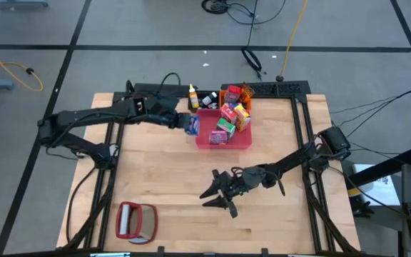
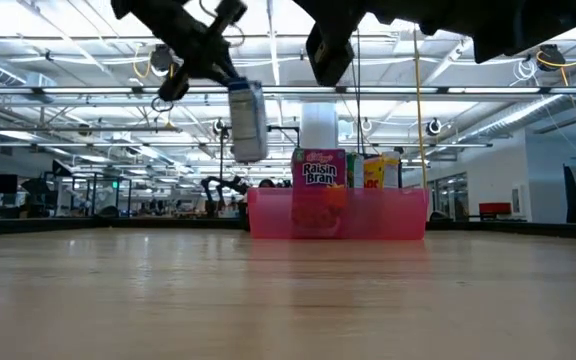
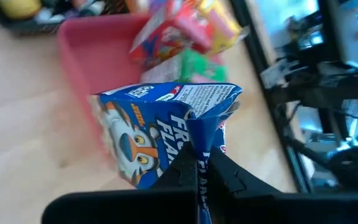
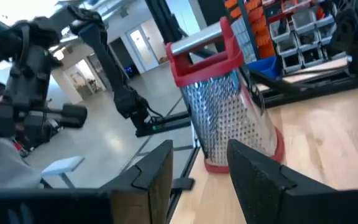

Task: Pick & Place Kitchen Items
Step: Put the blue cereal box into the pink bin, then return to Home Position

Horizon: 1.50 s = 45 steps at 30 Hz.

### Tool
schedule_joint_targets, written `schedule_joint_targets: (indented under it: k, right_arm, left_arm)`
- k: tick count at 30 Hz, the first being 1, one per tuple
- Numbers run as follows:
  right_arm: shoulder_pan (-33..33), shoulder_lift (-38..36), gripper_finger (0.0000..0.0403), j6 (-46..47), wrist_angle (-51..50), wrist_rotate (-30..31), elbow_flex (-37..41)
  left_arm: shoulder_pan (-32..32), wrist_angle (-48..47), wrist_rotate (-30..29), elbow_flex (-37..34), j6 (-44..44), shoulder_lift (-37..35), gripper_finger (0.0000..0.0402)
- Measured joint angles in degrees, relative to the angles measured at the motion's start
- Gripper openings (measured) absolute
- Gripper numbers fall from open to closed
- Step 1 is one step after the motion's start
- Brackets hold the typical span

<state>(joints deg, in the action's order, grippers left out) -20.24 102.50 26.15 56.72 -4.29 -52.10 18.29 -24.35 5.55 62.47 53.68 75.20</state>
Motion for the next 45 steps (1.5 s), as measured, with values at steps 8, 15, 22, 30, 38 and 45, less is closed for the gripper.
schedule_joint_targets:
  k: [8,15,22,30,38,45]
  right_arm:
    - [0.77,0.0,0.0144,-0.08,2.86,-0.01,0.0]
    - [0.77,0.0,0.0144,-0.48,3.41,-0.03,-0.01]
    - [1.03,0.0,0.0144,-0.48,3.48,-0.09,-0.01]
    - [1.71,0.0,0.0144,-0.48,3.46,-0.06,-0.01]
    - [1.8,0.0,0.0144,-0.37,3.47,-0.07,-0.01]
    - [1.8,0.0,0.0144,-0.3,3.45,-0.07,-0.01]
  left_arm:
    - [2.49,5.36,3.81,-0.1,1.13,7.65,0.0]
    - [2.82,11.0,5.16,-0.1,1.69,13.09,0.0001]
    - [3.49,10.23,6.86,-0.17,1.87,15.73,0.0002]
    - [3.45,11.07,7.01,-0.1,1.58,15.45,0.0013]
    - [2.91,11.1,5.97,-0.1,-1.53,15.45,0.0103]
    - [2.9,11.24,6.47,-0.1,-2.35,15.43,0.018]
